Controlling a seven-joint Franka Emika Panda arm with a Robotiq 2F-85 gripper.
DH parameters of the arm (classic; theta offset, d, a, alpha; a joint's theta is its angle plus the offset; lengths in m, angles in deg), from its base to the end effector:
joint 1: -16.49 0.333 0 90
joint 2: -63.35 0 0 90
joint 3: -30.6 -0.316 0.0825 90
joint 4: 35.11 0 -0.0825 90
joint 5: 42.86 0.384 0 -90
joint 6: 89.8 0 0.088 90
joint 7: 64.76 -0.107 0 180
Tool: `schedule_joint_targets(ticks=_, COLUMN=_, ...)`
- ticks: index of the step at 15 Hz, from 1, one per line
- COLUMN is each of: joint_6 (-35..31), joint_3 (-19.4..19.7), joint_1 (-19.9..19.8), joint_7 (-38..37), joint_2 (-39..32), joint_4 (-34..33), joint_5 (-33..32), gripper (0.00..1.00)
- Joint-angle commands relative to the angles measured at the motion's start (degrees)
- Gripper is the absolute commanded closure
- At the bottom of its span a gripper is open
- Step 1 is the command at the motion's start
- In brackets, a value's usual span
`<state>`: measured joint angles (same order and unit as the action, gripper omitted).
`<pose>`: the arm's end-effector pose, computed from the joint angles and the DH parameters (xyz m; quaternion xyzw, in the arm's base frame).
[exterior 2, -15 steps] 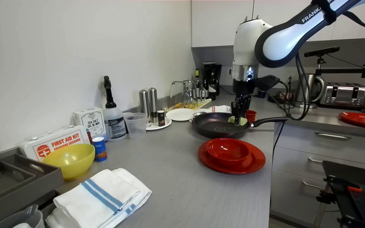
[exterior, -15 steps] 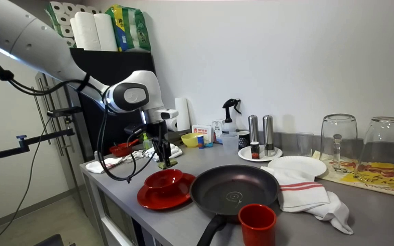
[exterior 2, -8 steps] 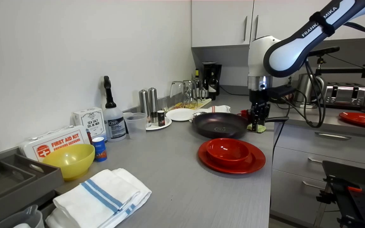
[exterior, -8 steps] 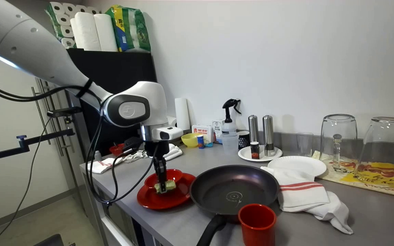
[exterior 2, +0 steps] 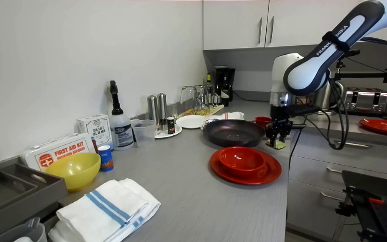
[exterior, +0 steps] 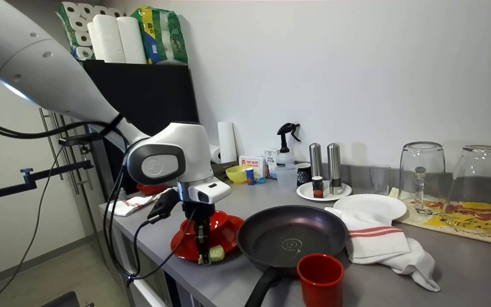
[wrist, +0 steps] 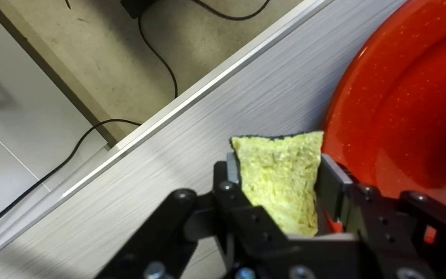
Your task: Clean the plate and the bowl with the sponge
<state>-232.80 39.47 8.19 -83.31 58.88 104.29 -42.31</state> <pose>0.4645 -0.1441 0.2722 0.9506 -0.3102 -0.0071 0.0032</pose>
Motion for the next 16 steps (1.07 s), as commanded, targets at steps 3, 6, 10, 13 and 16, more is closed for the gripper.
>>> schedule_joint_targets(ticks=3, joint_6=-8.3, joint_3=0.4, joint_1=0.4, joint_7=-1.2, joint_2=-5.5, joint_4=0.9, joint_5=2.3, gripper=0.75)
schedule_joint_targets(ticks=6, joint_6=-11.1, joint_3=1.5, joint_1=1.3, joint_7=-3.0, joint_2=-7.7, joint_4=0.9, joint_5=-0.3, gripper=0.75)
schedule_joint_targets(ticks=10, joint_6=-11.5, joint_3=1.9, joint_1=1.7, joint_7=-3.4, joint_2=-7.6, joint_4=0.9, joint_5=-0.3, gripper=0.24)
schedule_joint_targets(ticks=13, joint_6=-11.4, joint_3=2.0, joint_1=1.9, joint_7=-3.1, joint_2=-7.2, joint_4=1.2, joint_5=0.2, gripper=0.05)
schedule_joint_targets(ticks=16, joint_6=-10.6, joint_3=2.0, joint_1=2.1, joint_7=-3.0, joint_2=-5.1, joint_4=1.7, joint_5=0.1, gripper=0.0)
